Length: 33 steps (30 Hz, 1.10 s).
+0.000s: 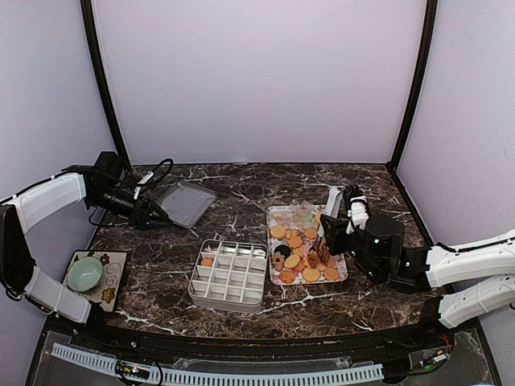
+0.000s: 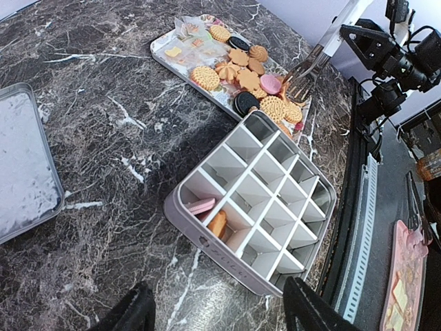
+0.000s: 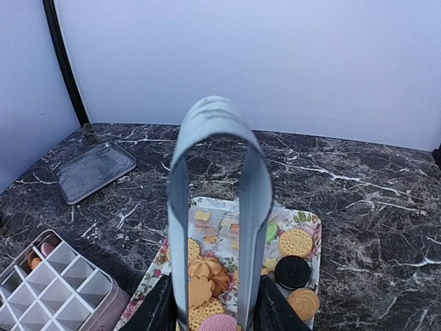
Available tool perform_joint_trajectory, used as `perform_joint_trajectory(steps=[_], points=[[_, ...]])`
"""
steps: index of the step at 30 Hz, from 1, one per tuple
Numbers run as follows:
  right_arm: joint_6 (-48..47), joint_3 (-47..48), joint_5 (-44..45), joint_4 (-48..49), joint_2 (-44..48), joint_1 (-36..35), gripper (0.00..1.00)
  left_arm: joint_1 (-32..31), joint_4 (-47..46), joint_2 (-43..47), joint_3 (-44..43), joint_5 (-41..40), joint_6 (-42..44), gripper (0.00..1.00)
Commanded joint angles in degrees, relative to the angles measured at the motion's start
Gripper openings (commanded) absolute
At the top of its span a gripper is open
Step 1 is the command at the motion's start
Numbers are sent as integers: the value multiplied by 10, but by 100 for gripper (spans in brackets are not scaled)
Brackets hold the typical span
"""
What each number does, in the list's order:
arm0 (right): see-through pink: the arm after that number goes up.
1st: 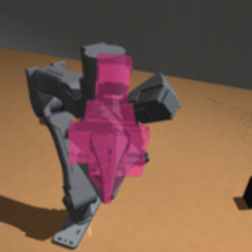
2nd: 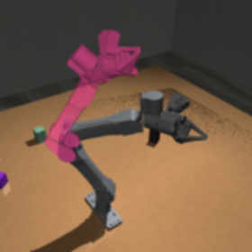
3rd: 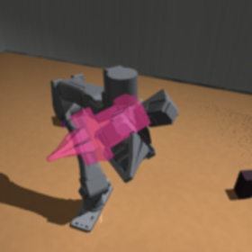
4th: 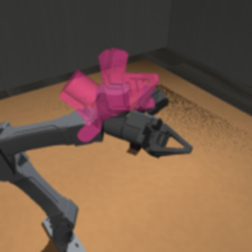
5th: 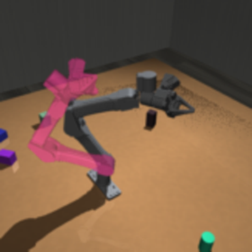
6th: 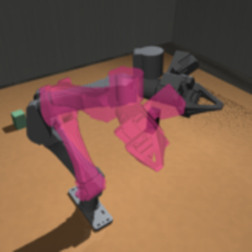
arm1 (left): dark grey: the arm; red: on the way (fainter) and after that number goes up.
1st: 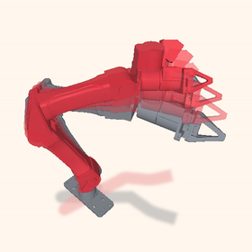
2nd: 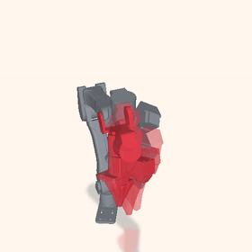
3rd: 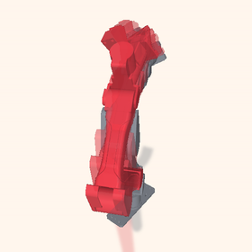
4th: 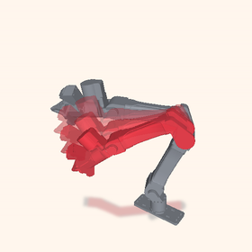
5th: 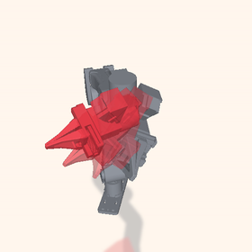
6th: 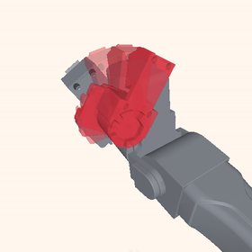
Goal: Pack the cookies
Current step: Pick up the fake cookies from the plate.
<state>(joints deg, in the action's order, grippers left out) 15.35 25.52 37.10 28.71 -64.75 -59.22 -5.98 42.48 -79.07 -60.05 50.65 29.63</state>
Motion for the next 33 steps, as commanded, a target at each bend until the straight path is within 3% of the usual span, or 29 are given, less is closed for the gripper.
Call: perform_joint_trajectory(steps=[1, 12, 17, 19, 21, 33], points=[[15, -13, -11, 33, 12, 3, 35, 3, 14, -3, -12, 17, 6, 65], [27, 1, -40, 61, 15, 3, 12, 2, 15, -6, -16, 19, 4, 64], [29, 9, -40, 60, 7, 3, 17, 2, 16, -5, -14, 18, 7, 64], [30, 8, -36, 63, -2, 3, 33, 2, 16, -5, -13, 20, 6, 64], [34, 5, -35, 71, -12, 3, 38, 2, 16, -5, -13, 21, 7, 64], [37, -10, -14, 153, -49, 11, 29, 2, 19, -4, -11, 24, 8, 64]])
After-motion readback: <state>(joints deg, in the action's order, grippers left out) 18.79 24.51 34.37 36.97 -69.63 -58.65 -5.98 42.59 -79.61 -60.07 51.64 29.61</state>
